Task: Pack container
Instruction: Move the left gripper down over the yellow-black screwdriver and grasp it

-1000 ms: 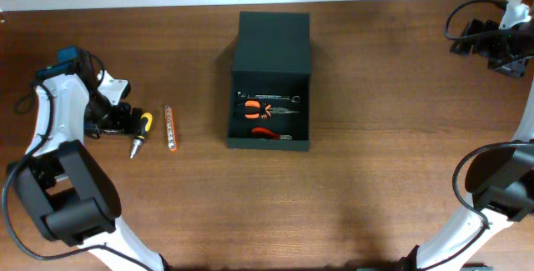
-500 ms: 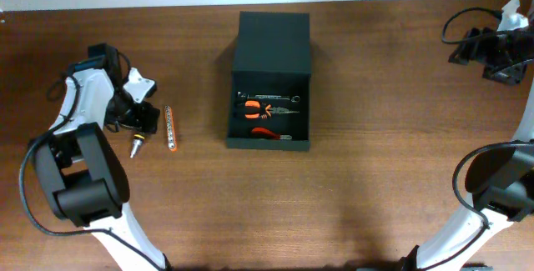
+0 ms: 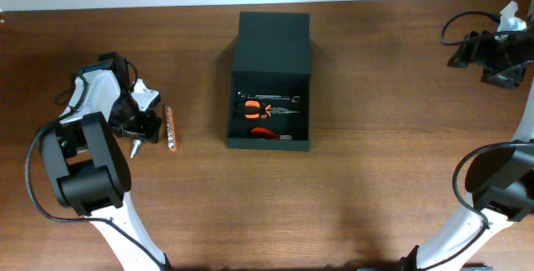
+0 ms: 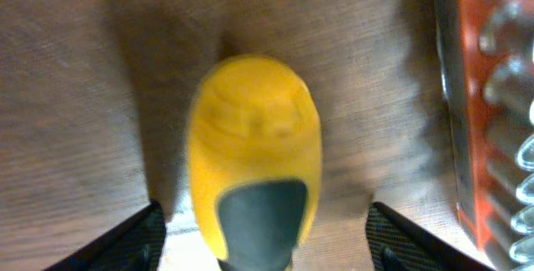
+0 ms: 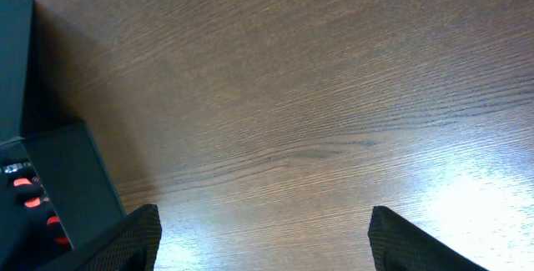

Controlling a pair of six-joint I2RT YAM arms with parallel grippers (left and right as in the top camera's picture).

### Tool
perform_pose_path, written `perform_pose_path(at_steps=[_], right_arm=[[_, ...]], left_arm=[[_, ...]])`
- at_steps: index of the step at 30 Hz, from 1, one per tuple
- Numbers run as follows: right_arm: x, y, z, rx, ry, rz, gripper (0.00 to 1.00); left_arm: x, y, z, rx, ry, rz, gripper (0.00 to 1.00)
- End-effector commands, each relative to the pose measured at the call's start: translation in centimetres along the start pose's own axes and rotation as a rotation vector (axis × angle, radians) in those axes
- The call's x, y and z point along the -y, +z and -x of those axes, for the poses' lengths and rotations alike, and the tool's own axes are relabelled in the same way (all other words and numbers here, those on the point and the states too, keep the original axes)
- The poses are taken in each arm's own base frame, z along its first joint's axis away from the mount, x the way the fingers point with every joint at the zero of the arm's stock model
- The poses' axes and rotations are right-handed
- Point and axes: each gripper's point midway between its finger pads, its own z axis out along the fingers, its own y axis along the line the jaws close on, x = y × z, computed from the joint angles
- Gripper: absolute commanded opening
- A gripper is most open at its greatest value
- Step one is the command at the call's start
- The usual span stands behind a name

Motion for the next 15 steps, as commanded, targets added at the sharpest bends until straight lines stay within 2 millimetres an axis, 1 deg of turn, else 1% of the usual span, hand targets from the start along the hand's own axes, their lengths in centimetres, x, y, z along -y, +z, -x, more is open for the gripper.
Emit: perform_pose_path(at_steps=[1,2,8,9,11,13,15], right_arm=[[-0.11,0.23,-0.06,-0.007,0.005,0.012,0.79],[-0.10,0.23,-0.06,-0.007,0.005,0.012,0.79],[-0.11,0.23,-0.05,-0.007,0.005,0.012,0.79],[-0.11,0.23,-0.05,-0.007,0.005,0.012,0.79],[-0.10,0.23,-0.05,-0.007,0.005,0.012,0.79],[-0.09,0.23,-0.05,-0.007,0.005,0.012,0.79],[-0.06,0.22,-0.05,-0.007,0.005,0.011,0.79]], left_arm=[[0.18,0.75,-0.31,-0.027,0.058,-0.012,0.75],[0.22,0.75,-0.29,-0.026,0.058,-0.015,0.75],[0.19,0.75,-0.22,-0.023,0.056,-0.014,0.66],[0.17,0.75,-0.18,-0.021,0.051,-0.013,0.63],[0.16,0.75,-0.13,-0.019,0.039,-0.012,0.53],[0.27,0.75,-0.08,-0.016,0.038,-0.018,0.47],[0.26,0.74,-0.08,-0.016,0.037,-0.018,0.37]])
